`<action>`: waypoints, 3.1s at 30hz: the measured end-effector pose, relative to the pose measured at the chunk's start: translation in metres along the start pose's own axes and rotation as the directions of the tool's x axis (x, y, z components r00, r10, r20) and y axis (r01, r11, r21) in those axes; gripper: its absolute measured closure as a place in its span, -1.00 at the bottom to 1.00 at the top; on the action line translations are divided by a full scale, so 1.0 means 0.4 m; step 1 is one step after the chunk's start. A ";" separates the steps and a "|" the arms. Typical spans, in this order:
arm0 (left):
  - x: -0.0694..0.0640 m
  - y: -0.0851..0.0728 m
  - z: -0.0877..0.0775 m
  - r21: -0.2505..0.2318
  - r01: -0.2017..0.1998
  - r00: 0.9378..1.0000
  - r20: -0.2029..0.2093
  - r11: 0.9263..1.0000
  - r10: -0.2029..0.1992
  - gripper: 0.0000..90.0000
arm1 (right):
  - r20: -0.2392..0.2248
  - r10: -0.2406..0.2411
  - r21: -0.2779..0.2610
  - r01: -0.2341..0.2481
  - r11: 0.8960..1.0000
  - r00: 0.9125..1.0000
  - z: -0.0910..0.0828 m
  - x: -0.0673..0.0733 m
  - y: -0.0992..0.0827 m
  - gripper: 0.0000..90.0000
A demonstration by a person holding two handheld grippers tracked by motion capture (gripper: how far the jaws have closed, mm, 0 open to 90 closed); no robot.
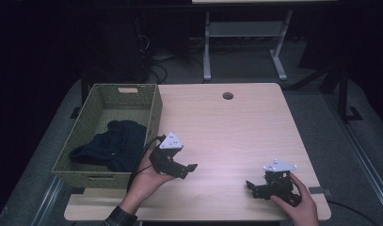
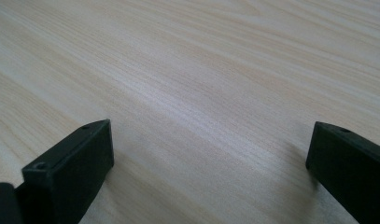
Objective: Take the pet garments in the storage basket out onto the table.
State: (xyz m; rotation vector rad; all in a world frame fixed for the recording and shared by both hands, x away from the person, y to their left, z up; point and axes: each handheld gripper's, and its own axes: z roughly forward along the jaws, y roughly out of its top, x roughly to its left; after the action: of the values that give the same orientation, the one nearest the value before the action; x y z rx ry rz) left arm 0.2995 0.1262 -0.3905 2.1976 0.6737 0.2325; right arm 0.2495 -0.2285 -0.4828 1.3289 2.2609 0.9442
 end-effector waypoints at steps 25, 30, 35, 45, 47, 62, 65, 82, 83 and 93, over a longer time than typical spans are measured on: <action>0.050 0.065 -0.033 -0.012 -0.008 1.000 -0.023 1.000 0.007 -0.69 | 0.000 -0.001 -0.001 0.001 1.000 1.000 0.000 0.000 0.000 -0.99; 0.068 0.084 -0.048 -0.005 -0.016 0.999 -0.031 1.000 0.015 -0.69 | 0.000 -0.002 0.000 0.002 1.000 1.000 0.000 0.000 0.000 -0.99; 0.083 0.090 -0.069 -0.017 -0.009 0.999 -0.042 1.000 0.009 -0.69 | 0.000 -0.001 -0.001 0.001 1.000 1.000 0.000 0.000 0.000 -0.99; 0.127 0.070 -0.123 -0.023 0.026 0.997 -0.074 0.999 -0.028 -0.68 | 0.000 -0.001 0.001 0.001 1.000 1.000 0.000 0.000 0.000 -0.99; 0.131 0.067 -0.128 -0.028 0.033 0.996 -0.078 0.999 -0.035 -0.68 | 0.000 -0.002 0.000 0.002 1.000 1.000 0.000 0.000 0.000 -0.99; 0.187 0.032 -0.203 -0.038 0.077 0.986 -0.144 0.996 -0.082 -0.67 | 0.001 -0.005 -0.001 0.005 1.000 1.000 0.000 -0.001 0.000 -0.99; 0.194 0.027 -0.214 -0.038 0.082 0.983 -0.159 0.996 -0.087 -0.62 | 0.001 -0.005 -0.001 0.005 1.000 1.000 0.000 -0.001 0.000 -0.99; 0.256 -0.028 -0.263 0.016 0.134 0.966 -0.223 0.991 -0.127 -0.58 | 0.000 -0.006 -0.002 0.006 1.000 1.000 0.000 -0.001 0.000 -0.99; 0.260 -0.032 -0.266 0.017 0.141 0.965 -0.226 0.990 -0.134 -0.58 | 0.000 -0.006 -0.001 0.006 1.000 1.000 0.000 -0.001 0.000 -0.99; 0.299 -0.072 -0.298 0.045 0.174 0.948 -0.277 0.984 -0.155 -0.56 | 0.000 -0.005 -0.001 0.005 1.000 1.000 0.000 -0.001 0.000 -0.99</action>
State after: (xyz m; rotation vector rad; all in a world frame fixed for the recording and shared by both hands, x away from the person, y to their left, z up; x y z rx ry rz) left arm 0.3440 0.2836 -0.3404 2.1807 1.0269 0.4369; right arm 0.2498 -0.2289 -0.4828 1.3217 2.2621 0.9433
